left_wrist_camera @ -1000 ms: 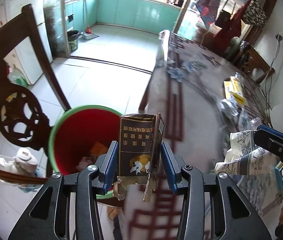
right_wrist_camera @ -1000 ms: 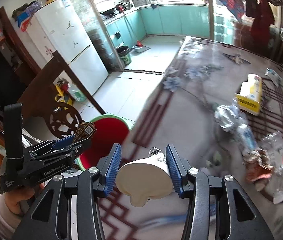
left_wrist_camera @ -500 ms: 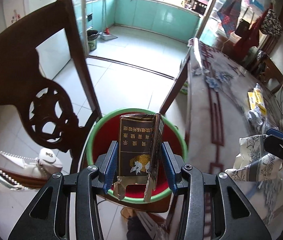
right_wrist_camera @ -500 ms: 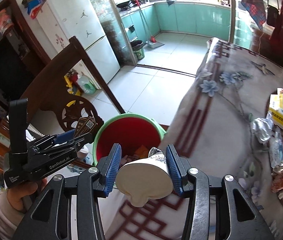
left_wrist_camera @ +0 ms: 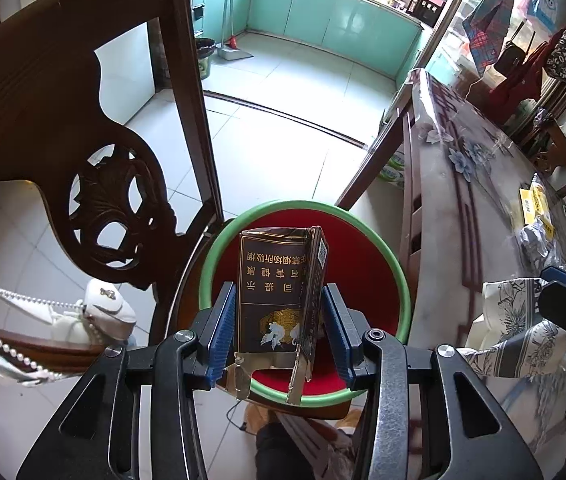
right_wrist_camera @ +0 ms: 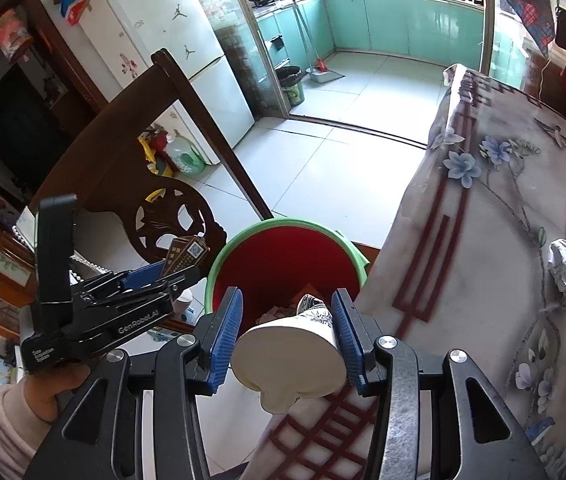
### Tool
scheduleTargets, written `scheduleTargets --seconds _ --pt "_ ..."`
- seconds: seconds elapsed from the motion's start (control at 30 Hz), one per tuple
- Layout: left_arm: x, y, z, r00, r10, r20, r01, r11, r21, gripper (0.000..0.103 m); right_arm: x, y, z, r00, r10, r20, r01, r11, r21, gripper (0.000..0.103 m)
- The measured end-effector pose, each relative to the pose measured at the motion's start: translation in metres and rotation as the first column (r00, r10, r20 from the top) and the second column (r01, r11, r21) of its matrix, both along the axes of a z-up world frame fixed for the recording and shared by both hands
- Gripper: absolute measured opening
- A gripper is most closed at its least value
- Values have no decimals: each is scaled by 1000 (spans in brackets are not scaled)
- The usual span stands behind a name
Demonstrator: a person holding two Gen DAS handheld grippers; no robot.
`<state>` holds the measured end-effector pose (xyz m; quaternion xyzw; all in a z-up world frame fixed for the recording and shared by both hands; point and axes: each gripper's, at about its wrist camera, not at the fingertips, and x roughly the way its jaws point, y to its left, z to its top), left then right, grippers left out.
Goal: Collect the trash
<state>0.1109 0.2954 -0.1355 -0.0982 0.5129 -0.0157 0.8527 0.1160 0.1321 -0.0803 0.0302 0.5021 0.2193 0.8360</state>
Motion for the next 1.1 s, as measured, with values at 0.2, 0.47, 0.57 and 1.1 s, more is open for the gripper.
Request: scheduleTargets --seconds 0.2,0.47,0.57,1.1 --pt "3 0 -5 1000 -14 -6 14 1000 11 41 3 2 -1 1000 -8 3 8 1000 2 44" --pt "8 -1 -14 999 -14 -30 14 1000 15 41 8 2 -6 1000 -19 -14 19 1000 7 44" --pt "9 -1 -16 999 -14 -36 15 1000 13 41 10 6 -9 1000 -15 -18 15 1000 0 45" --pt "5 -5 -36 995 -36 -94 37 999 10 42 33 33 -24 1000 6 -15 -6 1000 -5 45"
